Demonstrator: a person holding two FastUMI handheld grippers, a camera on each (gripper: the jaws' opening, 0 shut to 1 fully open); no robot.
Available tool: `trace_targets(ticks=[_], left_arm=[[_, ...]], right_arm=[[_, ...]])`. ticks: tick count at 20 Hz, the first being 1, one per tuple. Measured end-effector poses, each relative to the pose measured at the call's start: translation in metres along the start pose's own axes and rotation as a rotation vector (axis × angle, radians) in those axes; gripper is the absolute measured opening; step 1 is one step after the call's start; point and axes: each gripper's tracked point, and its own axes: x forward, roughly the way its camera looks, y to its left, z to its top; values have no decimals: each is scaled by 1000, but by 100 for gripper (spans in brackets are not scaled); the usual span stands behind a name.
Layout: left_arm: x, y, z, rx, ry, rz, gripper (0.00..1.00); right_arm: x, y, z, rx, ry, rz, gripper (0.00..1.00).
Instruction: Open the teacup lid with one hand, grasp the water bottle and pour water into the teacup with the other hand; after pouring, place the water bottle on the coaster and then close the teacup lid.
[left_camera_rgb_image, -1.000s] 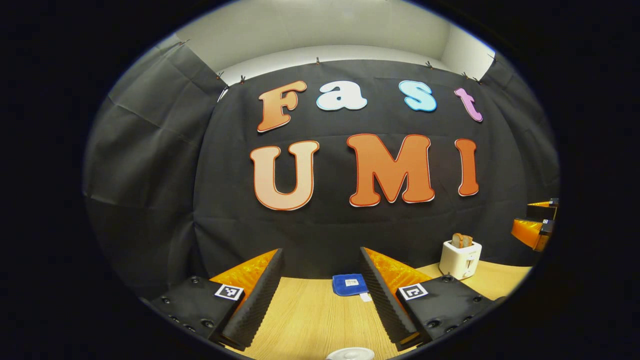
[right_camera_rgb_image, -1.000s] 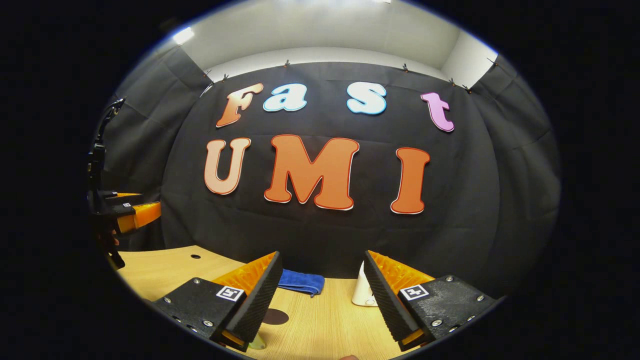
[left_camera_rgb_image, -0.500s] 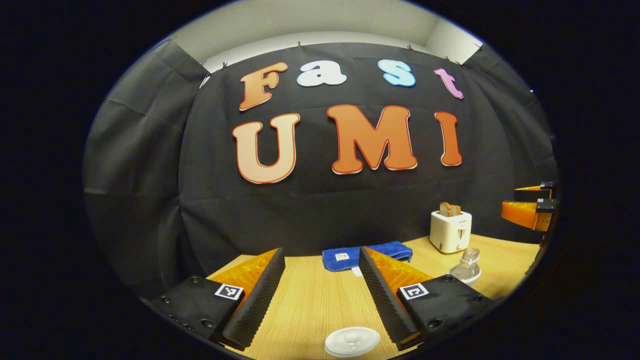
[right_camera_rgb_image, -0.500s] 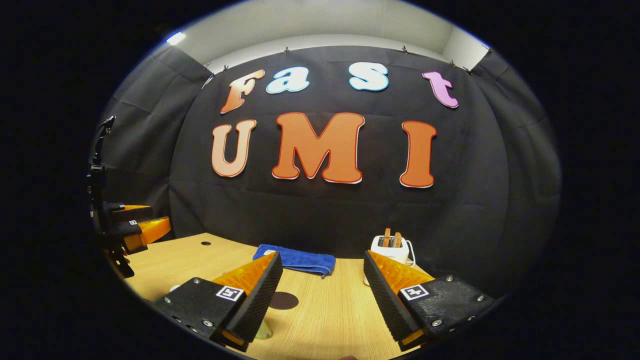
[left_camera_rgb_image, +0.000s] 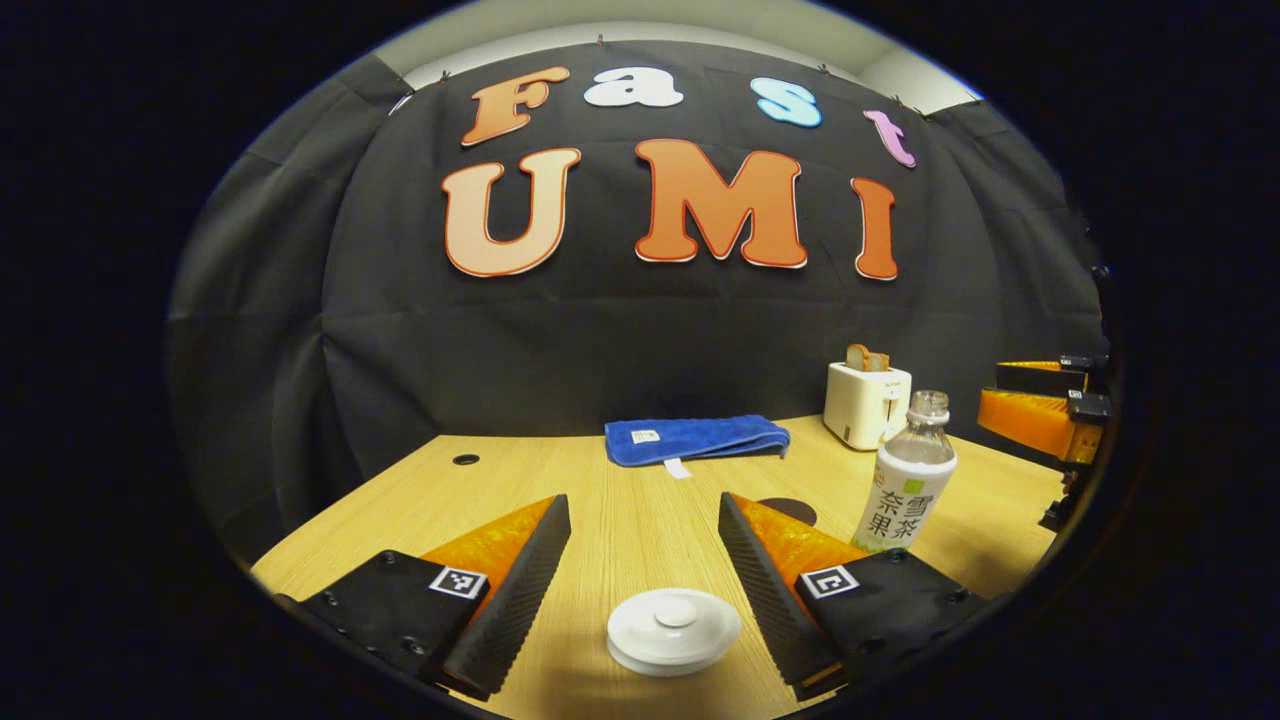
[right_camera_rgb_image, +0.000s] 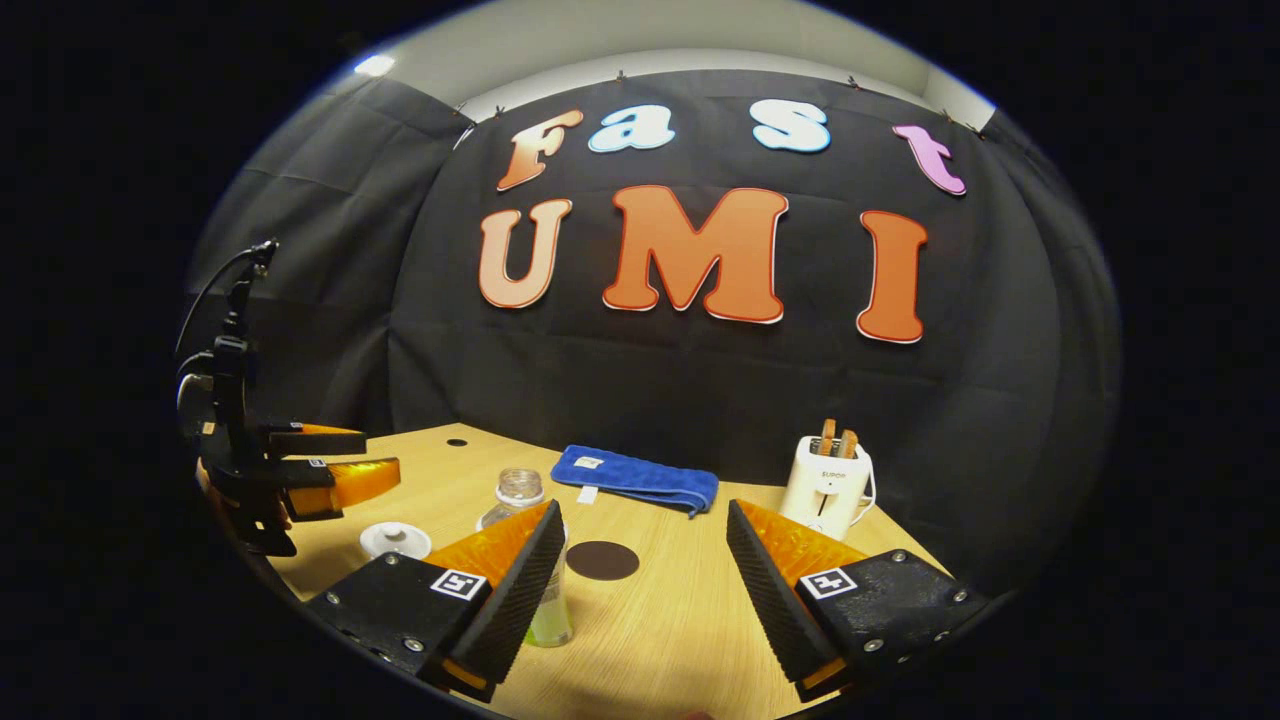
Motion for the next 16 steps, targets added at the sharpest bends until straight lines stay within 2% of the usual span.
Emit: trace_targets(ticks=[1,6,8,11,12,14,16], left_arm=[[0,0,-7,13,14,2,96],[4,-9,-45,68,92,-16,97],[6,-12,-56,89,116,-15,86],[7,-17,-74,99,159,-25,77],[9,-20,-74,104,167,-36,64],[10,-22,-78,120,168,-41,60],[10,-20,-74,124,167,-25,45]], right_arm=[[0,4,-3,-2,1,15,98],[-1,12,-25,-12,38,49,98],[1,13,-36,-8,59,57,98],[2,12,-43,-1,74,60,98],[3,12,-46,-1,80,61,98],[3,11,-49,-3,86,61,98],[3,12,-50,-6,88,63,98]])
